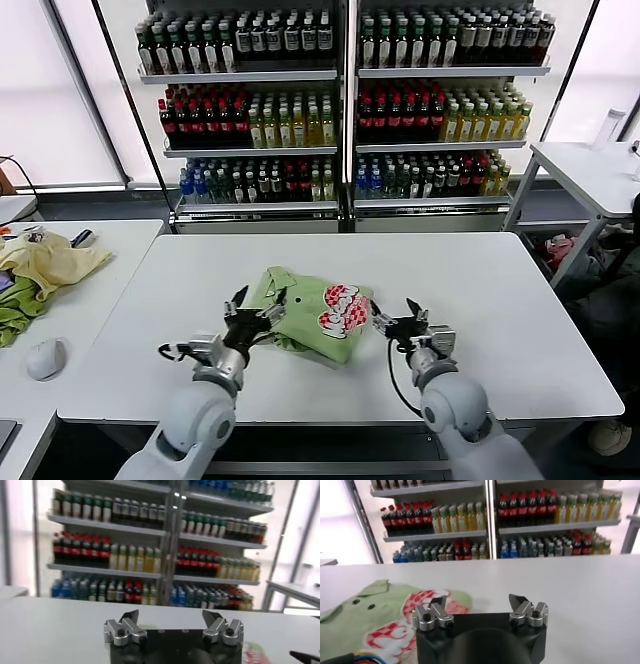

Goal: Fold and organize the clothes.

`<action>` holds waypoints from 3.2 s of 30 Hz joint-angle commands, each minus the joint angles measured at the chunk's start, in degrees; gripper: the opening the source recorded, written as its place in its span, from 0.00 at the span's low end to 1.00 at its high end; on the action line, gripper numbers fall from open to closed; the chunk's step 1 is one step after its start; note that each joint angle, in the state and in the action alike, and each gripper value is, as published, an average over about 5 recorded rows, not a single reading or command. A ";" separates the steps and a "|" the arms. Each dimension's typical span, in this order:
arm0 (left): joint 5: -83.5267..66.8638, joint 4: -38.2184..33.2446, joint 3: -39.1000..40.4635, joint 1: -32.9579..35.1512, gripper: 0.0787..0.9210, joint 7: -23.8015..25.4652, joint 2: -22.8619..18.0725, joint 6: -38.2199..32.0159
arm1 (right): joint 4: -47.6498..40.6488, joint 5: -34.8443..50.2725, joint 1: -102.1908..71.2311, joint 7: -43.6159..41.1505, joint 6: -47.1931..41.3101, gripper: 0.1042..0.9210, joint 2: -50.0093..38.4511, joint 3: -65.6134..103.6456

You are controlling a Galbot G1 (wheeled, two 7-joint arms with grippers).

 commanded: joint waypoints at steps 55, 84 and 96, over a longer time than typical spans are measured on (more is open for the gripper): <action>5.04 -7.07 -8.50 11.97 0.88 1.70 4.63 -1.47 | -4.15 -16.73 -0.92 -11.43 14.00 0.29 -4.67 10.13; 10.29 -13.02 -8.76 18.96 0.88 5.85 1.84 -3.72 | 20.06 -21.01 -30.45 -6.99 19.73 0.88 0.44 22.96; 12.07 -12.26 -8.81 18.13 0.88 7.17 0.97 -4.52 | 20.60 -22.44 -30.96 -5.88 19.65 0.88 0.10 22.53</action>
